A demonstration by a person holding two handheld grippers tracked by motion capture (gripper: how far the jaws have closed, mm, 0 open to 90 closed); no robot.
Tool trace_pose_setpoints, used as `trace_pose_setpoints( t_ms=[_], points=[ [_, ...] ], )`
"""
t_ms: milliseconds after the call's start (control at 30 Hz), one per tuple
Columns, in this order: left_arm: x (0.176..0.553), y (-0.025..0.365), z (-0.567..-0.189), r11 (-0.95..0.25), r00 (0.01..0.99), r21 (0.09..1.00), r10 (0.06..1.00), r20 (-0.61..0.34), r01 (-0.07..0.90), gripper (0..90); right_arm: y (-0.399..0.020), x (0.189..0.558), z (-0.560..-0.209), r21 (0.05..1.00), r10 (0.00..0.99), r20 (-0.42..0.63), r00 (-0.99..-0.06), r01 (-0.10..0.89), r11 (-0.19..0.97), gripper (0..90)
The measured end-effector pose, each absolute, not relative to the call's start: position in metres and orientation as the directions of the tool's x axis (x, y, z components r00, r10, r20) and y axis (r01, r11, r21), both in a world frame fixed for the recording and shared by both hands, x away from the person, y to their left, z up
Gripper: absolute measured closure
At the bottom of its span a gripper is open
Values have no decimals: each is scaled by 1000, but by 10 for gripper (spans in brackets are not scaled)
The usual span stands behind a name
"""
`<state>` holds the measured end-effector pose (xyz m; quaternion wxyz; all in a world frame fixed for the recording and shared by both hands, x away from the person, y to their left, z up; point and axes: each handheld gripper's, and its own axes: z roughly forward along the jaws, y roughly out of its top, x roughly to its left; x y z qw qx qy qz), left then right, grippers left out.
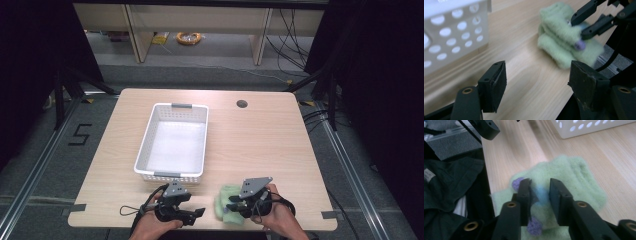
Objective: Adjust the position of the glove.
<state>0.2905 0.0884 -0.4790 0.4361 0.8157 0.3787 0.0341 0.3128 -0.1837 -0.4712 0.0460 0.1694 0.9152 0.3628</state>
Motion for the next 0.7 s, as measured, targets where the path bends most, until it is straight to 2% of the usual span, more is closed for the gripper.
trace_pose_setpoints(
  t_ms=[133,200,400,533,667,700],
  points=[
    [300,77,-466,-355,742,755,622,-250,551,322,-192,302,-464,695,401,57,-914,325,641,596],
    [305,70,-462,-354,751,761,610,-253,544,346,-202,291,-461,676,475,69,-877,392,624,554],
    [322,47,-457,-405,778,742,579,-243,534,380,-210,281,-466,678,523,76,-849,429,597,523],
    [331,33,-457,-418,781,730,572,-252,542,407,-209,278,-468,634,537,80,-840,458,623,526],
    [342,23,-457,-432,792,729,559,-246,531,419,-206,273,-472,630,536,111,-837,476,613,503],
    [345,22,-457,-463,811,724,539,-227,510,430,-205,271,-472,616,538,117,-835,486,620,503]
  ],
)
